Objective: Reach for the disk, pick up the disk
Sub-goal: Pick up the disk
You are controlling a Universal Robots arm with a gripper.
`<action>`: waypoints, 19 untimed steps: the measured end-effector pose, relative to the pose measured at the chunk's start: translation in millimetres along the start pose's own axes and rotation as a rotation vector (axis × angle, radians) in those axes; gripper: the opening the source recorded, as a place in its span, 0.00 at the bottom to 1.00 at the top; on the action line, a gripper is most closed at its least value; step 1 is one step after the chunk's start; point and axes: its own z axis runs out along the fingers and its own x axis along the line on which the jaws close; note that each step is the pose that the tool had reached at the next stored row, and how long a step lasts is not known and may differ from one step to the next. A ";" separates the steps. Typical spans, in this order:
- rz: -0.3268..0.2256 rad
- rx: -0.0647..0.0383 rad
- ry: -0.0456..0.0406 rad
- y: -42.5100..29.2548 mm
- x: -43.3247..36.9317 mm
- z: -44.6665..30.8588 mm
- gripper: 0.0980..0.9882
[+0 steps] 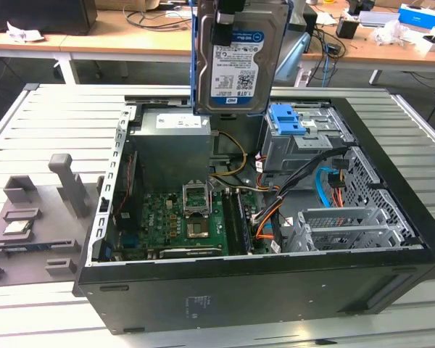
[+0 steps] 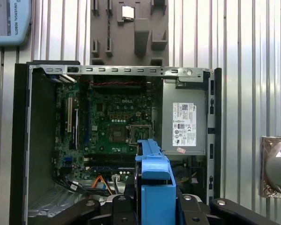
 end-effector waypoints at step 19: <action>0.000 0.000 0.0001 -0.7 46.0 0.0 0.30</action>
